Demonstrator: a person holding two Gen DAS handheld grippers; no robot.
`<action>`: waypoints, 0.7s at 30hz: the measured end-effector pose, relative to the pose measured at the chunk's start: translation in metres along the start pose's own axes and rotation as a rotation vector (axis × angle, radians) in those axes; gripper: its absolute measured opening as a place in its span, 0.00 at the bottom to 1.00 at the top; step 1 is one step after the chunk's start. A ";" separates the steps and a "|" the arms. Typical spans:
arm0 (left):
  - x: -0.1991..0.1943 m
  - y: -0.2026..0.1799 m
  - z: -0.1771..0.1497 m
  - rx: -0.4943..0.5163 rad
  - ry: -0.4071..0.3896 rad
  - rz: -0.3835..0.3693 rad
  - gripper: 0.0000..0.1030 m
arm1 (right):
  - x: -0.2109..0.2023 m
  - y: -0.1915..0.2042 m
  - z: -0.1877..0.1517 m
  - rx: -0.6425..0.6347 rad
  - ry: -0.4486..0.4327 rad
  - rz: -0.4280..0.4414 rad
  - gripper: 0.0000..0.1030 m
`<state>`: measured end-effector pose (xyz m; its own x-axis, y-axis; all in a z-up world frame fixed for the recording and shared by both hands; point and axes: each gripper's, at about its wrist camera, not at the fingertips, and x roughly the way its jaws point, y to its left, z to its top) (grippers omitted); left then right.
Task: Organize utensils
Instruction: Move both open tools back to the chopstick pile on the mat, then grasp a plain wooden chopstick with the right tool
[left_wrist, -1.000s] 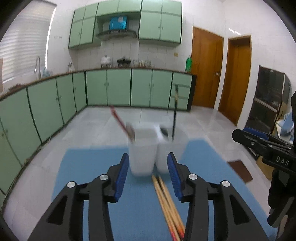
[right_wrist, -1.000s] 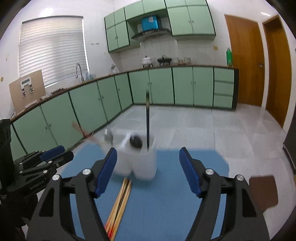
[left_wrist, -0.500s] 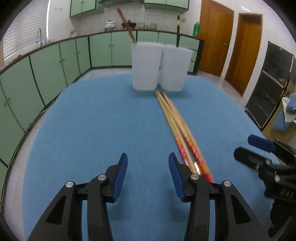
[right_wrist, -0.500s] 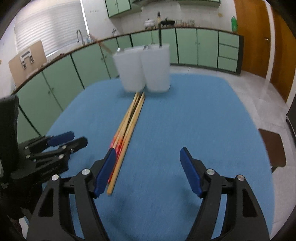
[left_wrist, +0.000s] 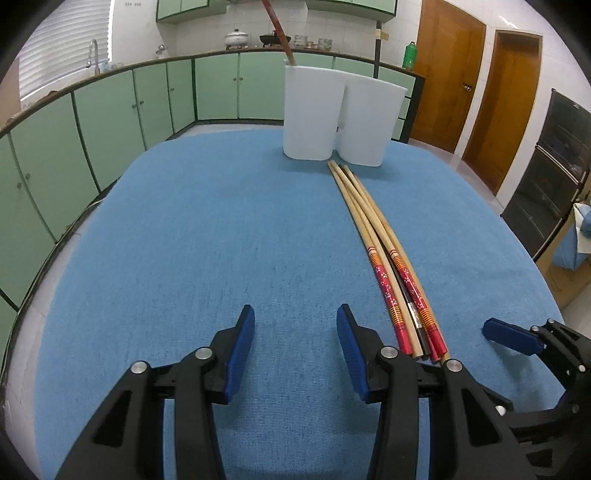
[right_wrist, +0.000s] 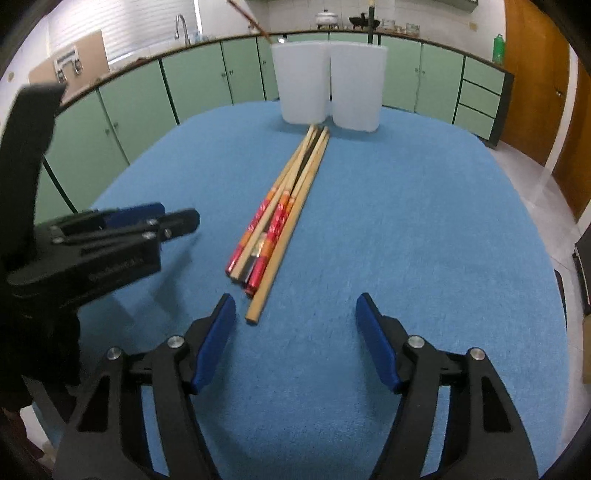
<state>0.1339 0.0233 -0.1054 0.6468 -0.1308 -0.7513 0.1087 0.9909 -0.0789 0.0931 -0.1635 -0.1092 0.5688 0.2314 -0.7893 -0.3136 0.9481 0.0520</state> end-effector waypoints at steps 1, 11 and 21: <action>0.001 0.000 0.001 0.001 0.002 -0.001 0.44 | -0.001 -0.001 0.000 -0.003 0.000 -0.008 0.59; 0.003 0.000 0.002 0.000 0.007 -0.007 0.44 | -0.005 -0.029 -0.001 0.053 -0.013 -0.040 0.44; 0.002 -0.012 0.001 0.017 0.005 -0.039 0.44 | -0.001 -0.023 0.001 0.030 -0.012 0.026 0.07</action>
<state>0.1342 0.0117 -0.1053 0.6379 -0.1695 -0.7512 0.1466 0.9844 -0.0976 0.1006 -0.1856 -0.1093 0.5695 0.2588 -0.7802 -0.3061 0.9477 0.0909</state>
